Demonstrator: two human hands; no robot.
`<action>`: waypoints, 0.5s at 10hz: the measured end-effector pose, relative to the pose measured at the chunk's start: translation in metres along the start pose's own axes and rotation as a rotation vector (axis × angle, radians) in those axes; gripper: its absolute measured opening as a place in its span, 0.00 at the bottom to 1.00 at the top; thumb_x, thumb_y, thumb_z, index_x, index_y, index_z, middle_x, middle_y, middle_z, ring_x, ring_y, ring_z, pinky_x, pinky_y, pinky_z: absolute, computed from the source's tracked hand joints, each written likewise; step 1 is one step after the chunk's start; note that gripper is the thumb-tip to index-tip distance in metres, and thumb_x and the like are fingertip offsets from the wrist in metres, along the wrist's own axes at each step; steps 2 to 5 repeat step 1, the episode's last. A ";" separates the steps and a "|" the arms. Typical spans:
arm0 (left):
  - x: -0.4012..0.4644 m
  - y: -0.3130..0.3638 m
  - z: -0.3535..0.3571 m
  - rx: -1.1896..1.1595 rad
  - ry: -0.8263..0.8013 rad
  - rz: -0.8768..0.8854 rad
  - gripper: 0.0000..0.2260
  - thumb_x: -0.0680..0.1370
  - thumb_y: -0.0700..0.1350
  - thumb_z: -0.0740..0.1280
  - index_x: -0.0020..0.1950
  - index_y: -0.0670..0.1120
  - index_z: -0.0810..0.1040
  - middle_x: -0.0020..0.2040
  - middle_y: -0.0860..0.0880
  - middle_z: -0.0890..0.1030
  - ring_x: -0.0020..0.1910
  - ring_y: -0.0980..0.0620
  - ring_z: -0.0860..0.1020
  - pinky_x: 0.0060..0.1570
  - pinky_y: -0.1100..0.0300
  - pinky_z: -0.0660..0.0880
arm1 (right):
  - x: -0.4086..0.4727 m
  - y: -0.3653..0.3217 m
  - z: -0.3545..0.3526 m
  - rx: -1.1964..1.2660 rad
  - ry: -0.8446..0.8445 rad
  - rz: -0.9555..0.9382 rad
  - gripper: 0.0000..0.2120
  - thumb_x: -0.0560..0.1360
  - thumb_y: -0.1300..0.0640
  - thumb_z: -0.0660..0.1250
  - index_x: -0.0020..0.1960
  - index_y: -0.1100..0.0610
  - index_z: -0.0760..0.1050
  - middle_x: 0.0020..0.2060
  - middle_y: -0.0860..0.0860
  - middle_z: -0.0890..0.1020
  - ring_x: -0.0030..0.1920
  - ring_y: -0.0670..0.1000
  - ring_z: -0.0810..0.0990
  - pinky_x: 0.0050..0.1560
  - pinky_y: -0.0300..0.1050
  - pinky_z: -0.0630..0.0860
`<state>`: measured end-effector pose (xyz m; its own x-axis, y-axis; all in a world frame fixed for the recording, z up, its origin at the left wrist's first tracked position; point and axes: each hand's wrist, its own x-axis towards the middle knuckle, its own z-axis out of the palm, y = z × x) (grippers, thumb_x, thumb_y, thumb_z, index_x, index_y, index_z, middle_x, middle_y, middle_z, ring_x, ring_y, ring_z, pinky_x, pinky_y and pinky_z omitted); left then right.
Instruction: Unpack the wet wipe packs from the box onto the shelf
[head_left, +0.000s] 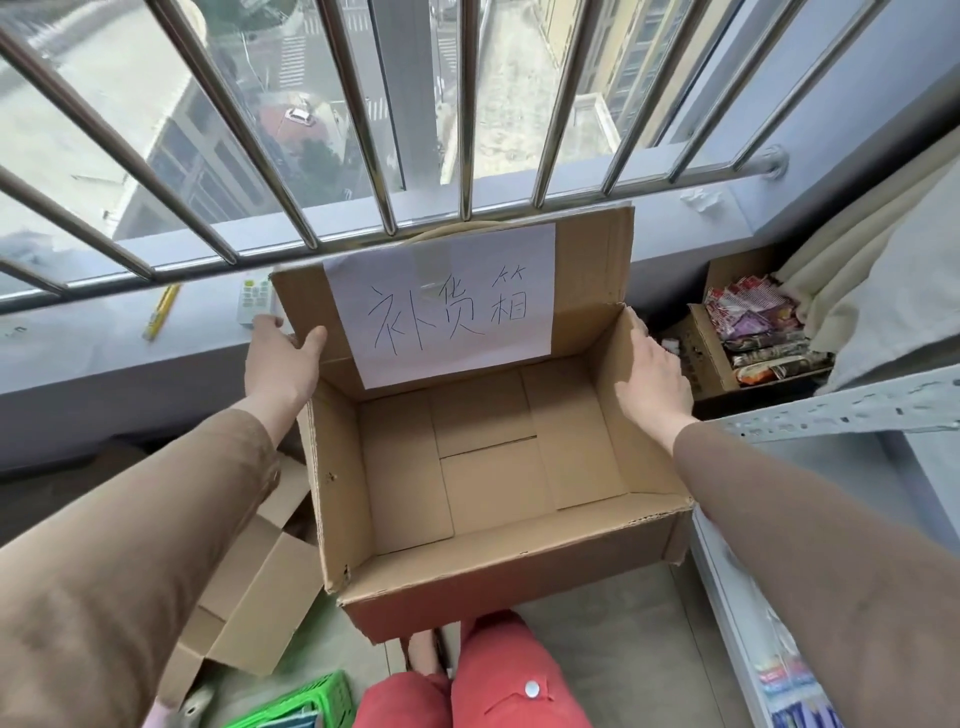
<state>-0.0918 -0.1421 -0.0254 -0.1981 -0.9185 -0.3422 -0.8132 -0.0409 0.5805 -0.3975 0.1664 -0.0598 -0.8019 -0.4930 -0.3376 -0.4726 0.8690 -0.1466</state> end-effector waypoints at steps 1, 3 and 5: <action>-0.017 -0.005 -0.008 0.014 -0.013 0.031 0.29 0.79 0.56 0.66 0.74 0.43 0.63 0.67 0.42 0.75 0.65 0.40 0.74 0.62 0.47 0.70 | -0.019 -0.012 -0.007 0.000 0.033 -0.046 0.35 0.77 0.55 0.68 0.79 0.53 0.56 0.77 0.55 0.64 0.75 0.61 0.63 0.70 0.61 0.68; -0.017 -0.005 -0.008 0.014 -0.013 0.031 0.29 0.79 0.56 0.66 0.74 0.43 0.63 0.67 0.42 0.75 0.65 0.40 0.74 0.62 0.47 0.70 | -0.019 -0.012 -0.007 0.000 0.033 -0.046 0.35 0.77 0.55 0.68 0.79 0.53 0.56 0.77 0.55 0.64 0.75 0.61 0.63 0.70 0.61 0.68; -0.017 -0.005 -0.008 0.014 -0.013 0.031 0.29 0.79 0.56 0.66 0.74 0.43 0.63 0.67 0.42 0.75 0.65 0.40 0.74 0.62 0.47 0.70 | -0.019 -0.012 -0.007 0.000 0.033 -0.046 0.35 0.77 0.55 0.68 0.79 0.53 0.56 0.77 0.55 0.64 0.75 0.61 0.63 0.70 0.61 0.68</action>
